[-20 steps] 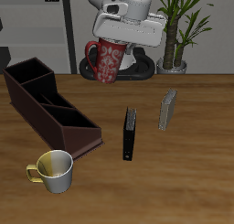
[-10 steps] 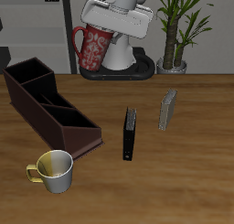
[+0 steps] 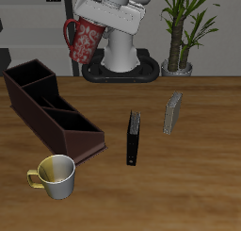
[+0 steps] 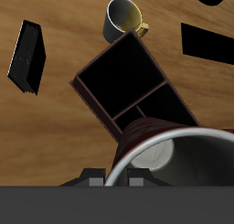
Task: Place the red mug into the right desk caddy's right compartment
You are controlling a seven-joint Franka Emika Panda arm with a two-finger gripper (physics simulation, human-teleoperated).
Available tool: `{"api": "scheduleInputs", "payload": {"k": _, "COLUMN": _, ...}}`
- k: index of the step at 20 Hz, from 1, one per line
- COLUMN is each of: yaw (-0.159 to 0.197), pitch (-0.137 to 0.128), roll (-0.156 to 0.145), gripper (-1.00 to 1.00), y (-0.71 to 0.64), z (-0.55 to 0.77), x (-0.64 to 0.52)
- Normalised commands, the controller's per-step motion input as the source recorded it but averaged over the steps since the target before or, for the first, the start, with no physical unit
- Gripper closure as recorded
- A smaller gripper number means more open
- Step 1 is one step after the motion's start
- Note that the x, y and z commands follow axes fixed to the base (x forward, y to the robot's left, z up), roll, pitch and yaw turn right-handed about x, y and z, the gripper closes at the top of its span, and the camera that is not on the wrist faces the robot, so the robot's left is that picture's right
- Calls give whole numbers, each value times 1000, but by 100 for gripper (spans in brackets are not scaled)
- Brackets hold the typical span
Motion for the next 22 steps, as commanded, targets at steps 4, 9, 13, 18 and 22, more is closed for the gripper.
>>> {"api": "scheduleInputs", "payload": {"k": 4, "yaw": -31, "pitch": 41, "roll": 69, "gripper": 100, "y": -254, "z": 38, "x": -205}}
{"api": "scheduleInputs", "payload": {"k": 9, "yaw": -37, "pitch": 9, "roll": -2, "gripper": 100, "y": -497, "z": 62, "x": -115}}
{"api": "scheduleInputs", "payload": {"k": 13, "yaw": -21, "pitch": 14, "roll": -24, "gripper": 100, "y": -530, "z": -14, "x": 15}}
{"api": "scheduleInputs", "payload": {"k": 18, "yaw": -25, "pitch": -10, "roll": 5, "gripper": 100, "y": -253, "z": 49, "x": 51}}
{"api": "scheduleInputs", "payload": {"k": 22, "yaw": 10, "pitch": 9, "roll": 12, "gripper": 100, "y": -97, "z": -71, "x": 36}}
